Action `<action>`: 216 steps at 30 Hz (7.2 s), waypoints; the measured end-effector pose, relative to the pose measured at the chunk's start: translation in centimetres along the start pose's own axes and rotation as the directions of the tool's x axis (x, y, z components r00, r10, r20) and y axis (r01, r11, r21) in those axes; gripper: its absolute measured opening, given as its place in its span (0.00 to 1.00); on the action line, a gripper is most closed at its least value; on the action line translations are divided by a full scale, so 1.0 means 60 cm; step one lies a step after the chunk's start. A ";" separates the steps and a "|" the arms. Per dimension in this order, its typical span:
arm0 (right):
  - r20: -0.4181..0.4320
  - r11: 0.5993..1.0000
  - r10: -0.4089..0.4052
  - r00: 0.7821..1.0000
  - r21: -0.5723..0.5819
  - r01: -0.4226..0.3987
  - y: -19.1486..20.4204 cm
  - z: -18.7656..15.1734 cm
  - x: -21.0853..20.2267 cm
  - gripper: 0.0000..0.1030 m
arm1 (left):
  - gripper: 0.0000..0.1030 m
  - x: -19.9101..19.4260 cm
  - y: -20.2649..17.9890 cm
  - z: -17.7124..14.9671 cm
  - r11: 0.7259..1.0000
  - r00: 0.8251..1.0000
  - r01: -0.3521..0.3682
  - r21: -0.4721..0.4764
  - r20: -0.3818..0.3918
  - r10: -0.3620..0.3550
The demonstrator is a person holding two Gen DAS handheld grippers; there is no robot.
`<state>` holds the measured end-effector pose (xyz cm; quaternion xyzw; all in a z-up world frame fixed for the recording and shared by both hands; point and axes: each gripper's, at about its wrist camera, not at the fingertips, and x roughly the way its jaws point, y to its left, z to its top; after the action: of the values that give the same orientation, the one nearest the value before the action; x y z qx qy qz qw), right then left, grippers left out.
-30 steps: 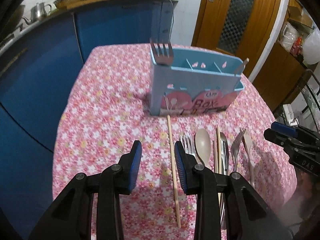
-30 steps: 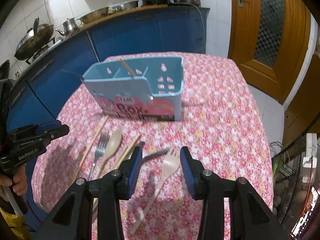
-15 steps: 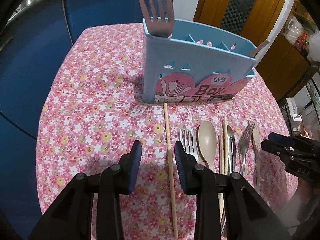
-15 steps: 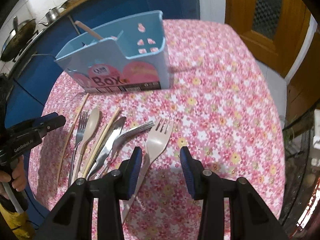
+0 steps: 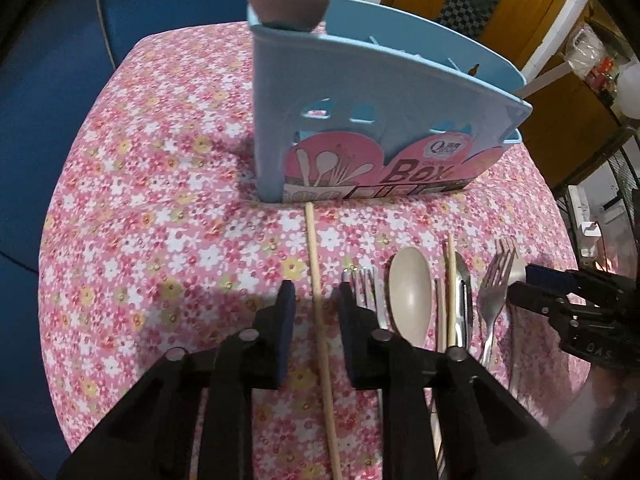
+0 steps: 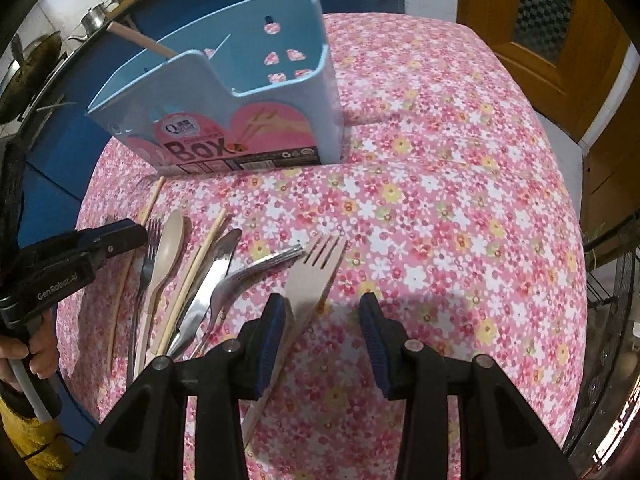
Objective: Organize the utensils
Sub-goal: 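Grasp a wooden chopstick with the left tool while the right tool grasps the white plastic fork, then lift and carry the chopstick and white fork with both tools over the box, then open both tools to drop the chopstick and white fork into the box, then move both tools back down toward the remaining utensils on the table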
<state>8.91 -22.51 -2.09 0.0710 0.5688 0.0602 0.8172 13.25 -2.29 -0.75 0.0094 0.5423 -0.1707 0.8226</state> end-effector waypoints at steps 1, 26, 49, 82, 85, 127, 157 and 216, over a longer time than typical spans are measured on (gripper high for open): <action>-0.002 1.000 -0.003 1.000 -0.007 0.003 0.001 0.001 0.001 0.37 | 0.09 0.002 -0.001 0.001 1.000 1.000 0.011 0.002 -0.003 -0.011; -0.033 0.998 0.049 0.998 -0.049 -0.051 0.021 0.001 0.008 0.07 | 0.02 0.003 0.015 -0.027 1.000 0.999 -0.005 -0.011 -0.039 0.004; 0.293 0.988 0.093 0.951 -0.146 -0.051 0.052 -0.021 -0.134 0.06 | 0.02 -0.164 0.016 -0.065 0.988 0.923 0.150 -0.032 0.363 -0.128; 0.671 0.984 -0.004 0.741 -0.128 0.122 0.064 0.130 -0.229 0.06 | 0.02 -0.219 -0.032 0.161 0.994 0.603 0.003 -0.107 0.793 0.083; 0.695 0.983 -0.016 0.719 -0.122 0.140 0.060 0.154 -0.218 0.06 | 0.02 -0.199 -0.020 0.177 0.992 0.589 0.014 -0.124 0.803 0.092; 0.676 0.961 0.037 0.736 -0.227 0.160 0.081 0.146 -0.099 0.26 | 0.28 -0.114 -0.033 0.104 0.997 0.601 -0.071 -0.039 0.796 0.074; 0.524 0.989 -0.029 0.851 -0.107 0.099 0.072 0.014 -0.161 0.26 | 0.30 -0.218 -0.047 -0.048 0.998 0.776 -0.050 0.032 0.630 0.019; 0.074 0.998 0.026 0.997 -0.062 -0.022 0.022 -0.051 -0.038 0.10 | 0.20 -0.048 -0.029 -0.104 0.996 0.996 0.088 0.001 0.026 -0.088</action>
<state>5.22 -21.46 -0.82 0.0553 0.5348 0.0846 0.8389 6.19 -1.88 -0.42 -0.0166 0.5316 -0.2069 0.8211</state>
